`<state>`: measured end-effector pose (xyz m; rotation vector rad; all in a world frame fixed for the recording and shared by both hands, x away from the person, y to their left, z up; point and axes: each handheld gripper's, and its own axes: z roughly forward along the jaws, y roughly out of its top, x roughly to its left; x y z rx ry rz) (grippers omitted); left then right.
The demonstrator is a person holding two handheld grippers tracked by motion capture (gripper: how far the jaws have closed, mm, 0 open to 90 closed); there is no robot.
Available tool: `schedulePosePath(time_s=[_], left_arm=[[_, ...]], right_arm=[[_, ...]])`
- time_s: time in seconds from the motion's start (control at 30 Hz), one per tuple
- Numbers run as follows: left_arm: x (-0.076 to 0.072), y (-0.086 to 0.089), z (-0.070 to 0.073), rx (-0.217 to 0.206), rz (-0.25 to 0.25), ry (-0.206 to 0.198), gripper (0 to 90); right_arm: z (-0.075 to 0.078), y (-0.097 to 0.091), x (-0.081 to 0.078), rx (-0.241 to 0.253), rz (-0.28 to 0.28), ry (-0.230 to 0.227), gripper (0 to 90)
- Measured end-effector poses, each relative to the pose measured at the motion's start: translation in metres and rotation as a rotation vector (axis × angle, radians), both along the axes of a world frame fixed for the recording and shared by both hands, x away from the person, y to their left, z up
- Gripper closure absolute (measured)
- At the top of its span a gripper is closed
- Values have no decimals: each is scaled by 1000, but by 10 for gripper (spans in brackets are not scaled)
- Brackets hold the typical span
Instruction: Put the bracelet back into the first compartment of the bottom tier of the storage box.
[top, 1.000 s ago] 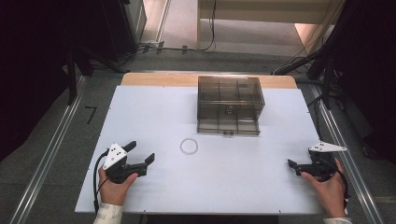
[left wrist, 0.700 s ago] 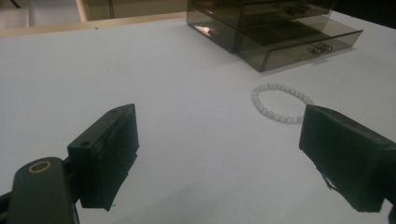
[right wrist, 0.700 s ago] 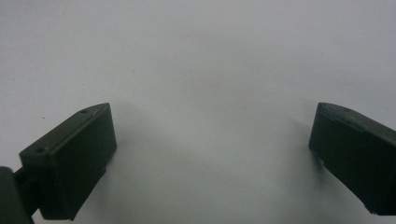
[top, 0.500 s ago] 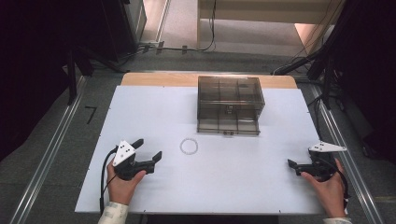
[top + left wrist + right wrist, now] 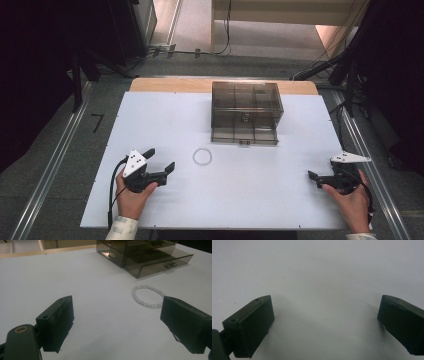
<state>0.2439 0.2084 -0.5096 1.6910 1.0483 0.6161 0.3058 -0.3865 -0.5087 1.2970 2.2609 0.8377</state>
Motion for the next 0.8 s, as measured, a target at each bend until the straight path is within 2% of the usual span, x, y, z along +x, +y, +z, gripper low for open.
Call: schedulePosePath(time_s=[0.23,0.47,0.8], left_arm=[[3,-5,0,7,-7,-3,130],[8,-14,0,27,-23,11,142],[14,-20,1,36,-15,19,164]], right_arm=[[0,0,0,-1,1,0,0],[0,0,0,0,0,0,0],[0,0,0,0,0,0,0]])
